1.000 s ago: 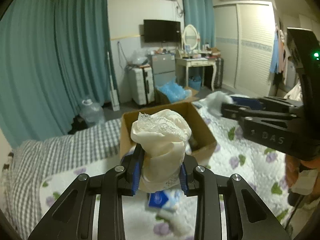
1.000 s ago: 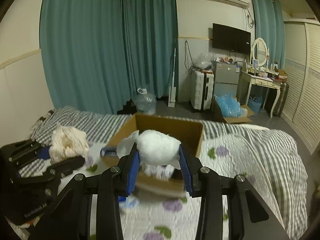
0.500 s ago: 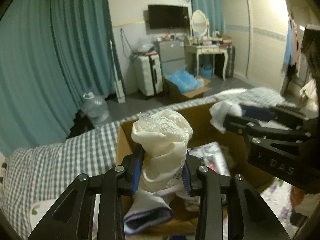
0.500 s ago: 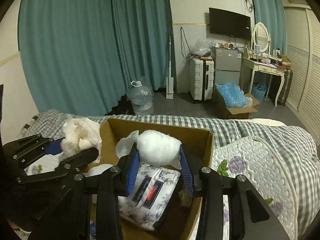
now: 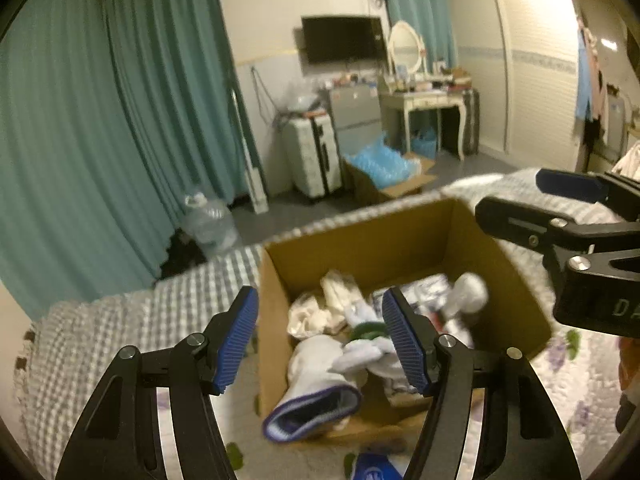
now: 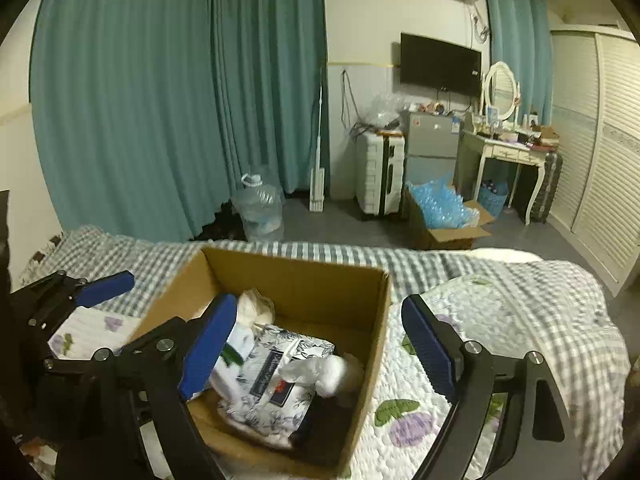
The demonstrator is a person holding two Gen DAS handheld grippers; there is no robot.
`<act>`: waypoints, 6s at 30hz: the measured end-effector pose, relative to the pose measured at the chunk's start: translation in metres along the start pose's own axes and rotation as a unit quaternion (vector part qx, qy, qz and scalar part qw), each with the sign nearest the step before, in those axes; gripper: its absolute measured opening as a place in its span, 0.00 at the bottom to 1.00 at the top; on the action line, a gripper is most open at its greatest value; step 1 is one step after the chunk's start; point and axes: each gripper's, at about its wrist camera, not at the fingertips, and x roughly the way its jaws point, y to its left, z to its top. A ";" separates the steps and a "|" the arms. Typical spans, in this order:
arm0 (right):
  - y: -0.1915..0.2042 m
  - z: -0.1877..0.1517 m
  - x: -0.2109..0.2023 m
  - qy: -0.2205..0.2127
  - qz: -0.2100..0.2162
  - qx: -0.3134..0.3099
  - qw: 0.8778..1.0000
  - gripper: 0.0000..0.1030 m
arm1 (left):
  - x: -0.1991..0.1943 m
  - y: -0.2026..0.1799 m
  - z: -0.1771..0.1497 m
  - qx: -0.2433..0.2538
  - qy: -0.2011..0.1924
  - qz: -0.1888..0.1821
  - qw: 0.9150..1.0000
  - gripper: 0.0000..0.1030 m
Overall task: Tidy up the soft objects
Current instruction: 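Lower scrunchie and cotton ball into the box and open both tools, then grasp the white plastic bottle with the right tool while the left grasps the blue Vinda pack, then carry the Vinda pack and bottle into the box and release them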
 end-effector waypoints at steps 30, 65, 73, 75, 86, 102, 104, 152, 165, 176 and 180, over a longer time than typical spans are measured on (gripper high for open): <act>0.096 -0.018 -0.276 -0.092 -0.008 -0.053 0.994 0.99 | -0.330 0.044 -0.028 -0.010 -0.195 0.005 0.981 0.80; 0.126 -0.218 0.001 0.203 0.084 -0.058 0.974 0.27 | -0.081 0.054 -0.203 -0.094 0.066 0.021 0.993 0.80; 0.085 -0.192 -0.046 0.144 0.049 -0.032 0.988 0.27 | -0.085 0.028 -0.189 -0.070 0.069 -0.010 0.995 0.80; 0.062 -0.181 -0.048 0.133 0.044 -0.002 0.990 0.27 | -0.083 0.019 -0.181 -0.064 0.070 -0.022 0.995 0.80; 0.010 -0.150 -0.010 0.133 0.021 0.024 0.991 0.27 | -0.010 -0.025 -0.145 -0.030 0.113 -0.057 0.991 0.80; 0.009 -0.160 0.022 0.174 0.031 0.012 0.984 0.27 | 0.050 -0.029 -0.154 -0.026 0.151 -0.093 0.984 0.73; 0.010 -0.162 0.019 0.174 0.031 0.014 0.984 0.27 | 0.044 -0.030 -0.155 -0.024 0.145 -0.098 0.984 0.71; 0.027 0.050 -0.070 -0.021 0.031 -0.014 0.999 0.27 | -0.056 0.027 0.042 -0.053 -0.015 -0.067 0.996 0.71; -0.023 0.009 0.078 0.061 0.056 0.025 0.996 0.29 | 0.080 0.009 0.016 -0.029 0.077 -0.038 0.996 0.72; -0.031 0.018 0.049 0.019 0.037 0.055 0.998 0.79 | 0.063 -0.006 0.013 0.002 0.079 -0.017 0.997 0.74; -0.033 0.026 0.003 0.002 0.031 0.048 0.998 0.80 | 0.039 -0.009 0.026 -0.006 0.074 -0.027 0.997 0.74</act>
